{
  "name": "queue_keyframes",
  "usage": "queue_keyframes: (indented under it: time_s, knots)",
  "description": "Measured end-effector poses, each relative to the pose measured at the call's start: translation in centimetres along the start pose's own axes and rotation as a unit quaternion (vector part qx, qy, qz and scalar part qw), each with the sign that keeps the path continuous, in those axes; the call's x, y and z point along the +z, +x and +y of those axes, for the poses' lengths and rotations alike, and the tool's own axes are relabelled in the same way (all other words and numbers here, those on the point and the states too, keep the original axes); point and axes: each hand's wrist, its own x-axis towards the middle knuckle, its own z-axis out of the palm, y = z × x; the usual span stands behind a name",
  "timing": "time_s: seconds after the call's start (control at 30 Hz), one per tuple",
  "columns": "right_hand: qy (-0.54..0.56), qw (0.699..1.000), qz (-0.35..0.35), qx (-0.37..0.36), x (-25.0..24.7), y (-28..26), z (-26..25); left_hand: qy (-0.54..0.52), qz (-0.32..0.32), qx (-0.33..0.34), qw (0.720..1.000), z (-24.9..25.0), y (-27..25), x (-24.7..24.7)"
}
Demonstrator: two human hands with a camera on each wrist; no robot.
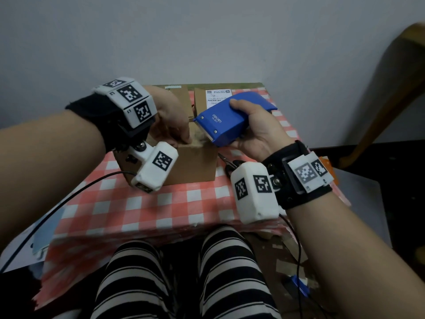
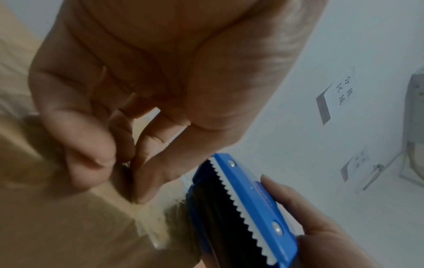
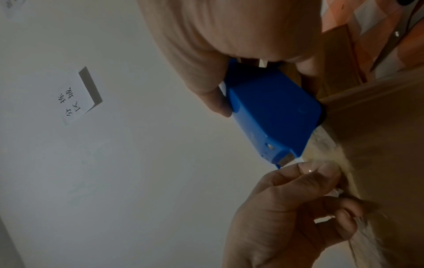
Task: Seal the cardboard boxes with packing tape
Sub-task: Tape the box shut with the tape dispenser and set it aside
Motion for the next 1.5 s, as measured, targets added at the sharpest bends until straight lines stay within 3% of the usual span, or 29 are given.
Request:
queue_keyframes:
  time_s: [0.67, 1.5]
  knots:
    - [0.029, 0.999, -0.014, -0.013, -0.1, 0.6, 0.3, 0.062, -0.034, -0.029, 0.997, 1.4, 0.2, -0.3]
    - [0.061, 0.998, -0.005, -0.009, -0.6, 1.0, 0.5, 0.043, -0.049, -0.012, 0.998, 1.2, 0.7, -0.4]
